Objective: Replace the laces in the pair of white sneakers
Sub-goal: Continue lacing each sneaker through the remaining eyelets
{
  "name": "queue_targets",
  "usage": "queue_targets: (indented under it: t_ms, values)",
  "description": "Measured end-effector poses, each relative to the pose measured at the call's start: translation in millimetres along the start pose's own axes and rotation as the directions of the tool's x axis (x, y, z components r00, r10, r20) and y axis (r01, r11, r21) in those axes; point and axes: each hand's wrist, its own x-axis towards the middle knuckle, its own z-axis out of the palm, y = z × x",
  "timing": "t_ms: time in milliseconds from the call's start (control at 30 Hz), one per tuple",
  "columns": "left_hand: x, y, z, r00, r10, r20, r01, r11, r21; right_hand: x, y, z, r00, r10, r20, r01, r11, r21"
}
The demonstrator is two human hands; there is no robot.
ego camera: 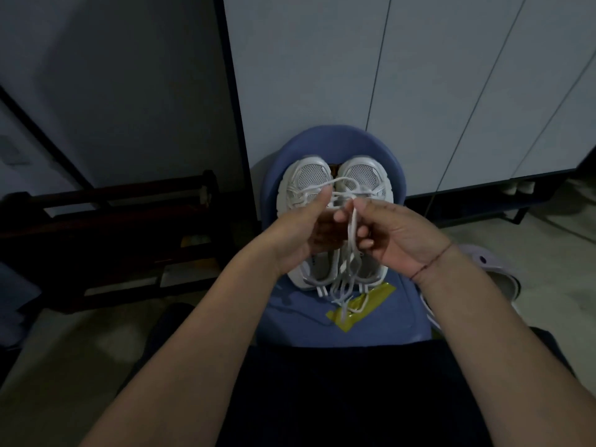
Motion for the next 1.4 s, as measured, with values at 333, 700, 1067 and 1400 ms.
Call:
queue_targets:
  t_ms: [333, 700, 1067, 1400]
  values:
    - [10.1, -1.2, -12.7, 0.962, -0.119, -0.244, 0.043, 0.954, -0.297, -1.3, 25.9, -16.3, 0.985, 0.155, -0.069, -0.164, 0.766, -0.622]
    - [44.4, -30.5, -46.8, 0.807, 0.098, -0.583, 0.022, 0.98, 0.197, -3.7, 31.7, -19.9, 0.938, 0.343, 0.044, -0.32, 0.909, -0.267]
    - [73.2, -36.7, -41.4, 0.823, 0.093, -0.56, 0.042, 0.974, 0.223, -42.8, 44.5, -25.9, 0.936, 0.351, 0.023, -0.307, 0.847, -0.435]
    - [64.3, -31.2, -35.1, 0.814, 0.045, -0.579, 0.074, 0.981, 0.18, -88.5, 36.2, -42.4, 0.933, 0.341, 0.112, -0.258, 0.854, -0.451]
